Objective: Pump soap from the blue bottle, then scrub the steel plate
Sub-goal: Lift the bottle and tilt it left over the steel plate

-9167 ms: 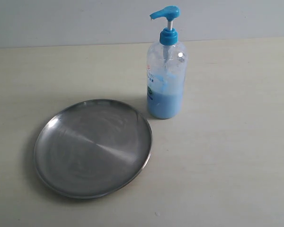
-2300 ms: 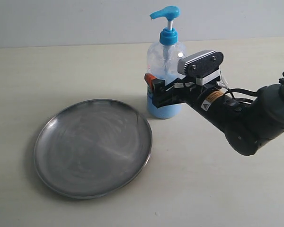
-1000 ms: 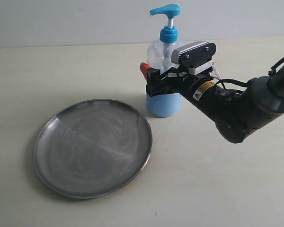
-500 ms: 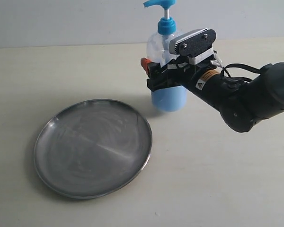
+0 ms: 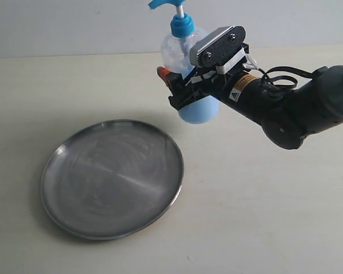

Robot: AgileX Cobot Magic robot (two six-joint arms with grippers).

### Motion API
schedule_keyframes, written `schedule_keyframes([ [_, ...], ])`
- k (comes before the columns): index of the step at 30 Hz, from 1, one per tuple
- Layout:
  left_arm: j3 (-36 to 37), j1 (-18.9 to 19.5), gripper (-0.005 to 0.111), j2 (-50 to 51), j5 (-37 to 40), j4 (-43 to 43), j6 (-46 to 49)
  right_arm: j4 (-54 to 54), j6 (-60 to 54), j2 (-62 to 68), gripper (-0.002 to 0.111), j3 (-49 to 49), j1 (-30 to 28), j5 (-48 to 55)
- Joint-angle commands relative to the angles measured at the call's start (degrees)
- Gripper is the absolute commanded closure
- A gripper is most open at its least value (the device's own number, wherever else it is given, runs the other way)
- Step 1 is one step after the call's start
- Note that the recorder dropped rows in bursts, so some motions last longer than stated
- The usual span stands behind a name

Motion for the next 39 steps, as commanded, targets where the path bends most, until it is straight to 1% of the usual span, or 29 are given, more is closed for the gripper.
schedule_keyframes([
  [1, 0.2, 0.1, 0.107, -0.3, -0.4, 0.0, -0.1, -3.5, -0.9, 0.5, 0.108, -2.6, 0.1, -5.4],
  [4, 0.2, 0.1, 0.107, -0.3, -0.4, 0.0, -0.1, -5.7, -0.9, 1.4, 0.108, -3.2, 0.1, -5.6],
  [18, 0.2, 0.1, 0.107, -0.3, -0.4, 0.0, -0.1, -5.9, -3.8, 1.5, 0.108, -3.3, 0.1, -5.4],
  [20, 0.2, 0.1, 0.107, -0.3, -0.4, 0.0, -0.1, -6.7, -3.8, 1.5, 0.108, -3.9, 0.1, -3.4],
  [21, 0.2, 0.1, 0.107, -0.3, -0.4, 0.0, -0.1, -8.2, -3.8, 1.7, 0.108, -5.3, 0.1, -0.2],
  [29, 0.2, 0.1, 0.107, -0.3, -0.4, 0.0, -0.1, -9.8, -1.4, 4.8, 0.108, -9.2, 0.1, 0.9],
  [39, 0.2, 0.1, 0.107, -0.3, -0.4, 0.0, -0.1, -15.7, 0.9, 5.4, 0.108, -9.0, 0.1, 1.0],
])
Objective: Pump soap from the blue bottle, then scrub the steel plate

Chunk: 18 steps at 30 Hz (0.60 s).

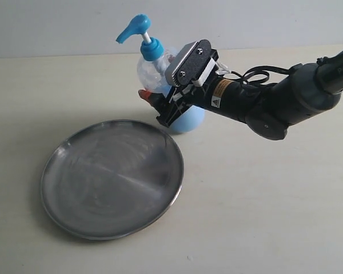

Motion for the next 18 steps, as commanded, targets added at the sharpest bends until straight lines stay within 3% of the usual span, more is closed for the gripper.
schedule_keyframes([
  [1, 0.2, 0.1, 0.107, -0.3, -0.4, 0.0, -0.1, -1.0, 0.2, -0.9, 0.108, -0.9, 0.1, -4.6],
  [18, 0.2, 0.1, 0.107, -0.3, -0.4, 0.0, -0.1, -3.6, 2.3, -0.9, 0.108, -0.9, 0.1, -3.9],
])
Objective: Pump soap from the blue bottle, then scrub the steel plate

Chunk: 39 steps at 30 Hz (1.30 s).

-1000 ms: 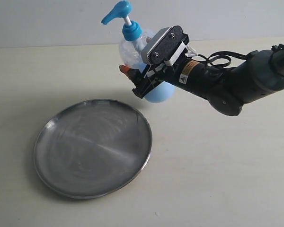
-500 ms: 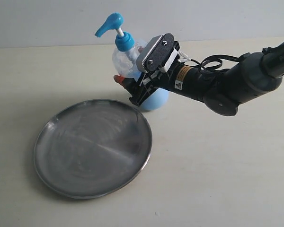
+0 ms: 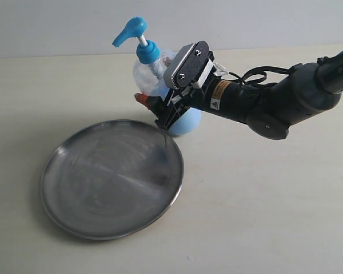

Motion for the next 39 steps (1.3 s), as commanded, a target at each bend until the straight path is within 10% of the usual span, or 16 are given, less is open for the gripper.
schedule_keyframes([
  [1, 0.2, 0.1, 0.107, -0.3, -0.4, 0.0, -0.1, 0.0, -0.1, -0.9, 0.108, -0.9, 0.1, -3.1],
  [39, 0.2, 0.1, 0.107, -0.3, -0.4, 0.0, -0.1, -0.1, -0.1, -0.9, 0.108, -0.9, 0.1, -1.7],
])
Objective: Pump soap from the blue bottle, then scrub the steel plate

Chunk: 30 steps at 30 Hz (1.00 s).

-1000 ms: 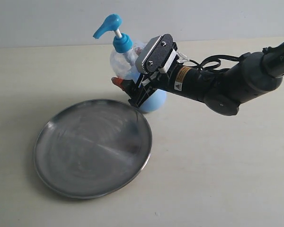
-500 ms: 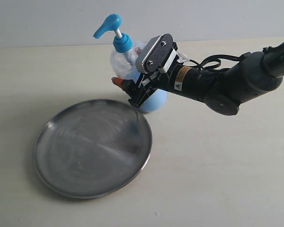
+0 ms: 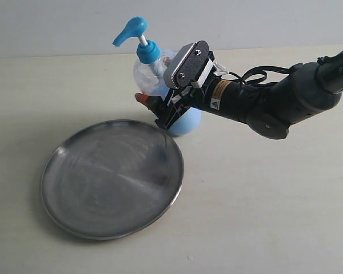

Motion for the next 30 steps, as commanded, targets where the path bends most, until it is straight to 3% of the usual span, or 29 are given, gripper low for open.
schedule_keyframes([
  [1, 0.2, 0.1, 0.107, -0.3, -0.4, 0.0, -0.1, -0.1, -0.2, -0.9, 0.108, -0.9, 0.1, -1.9],
  [30, 0.2, 0.1, 0.107, -0.3, 0.3, 0.0, -0.2, -0.1, -0.2, -0.9, 0.108, -0.9, 0.1, -1.1],
])
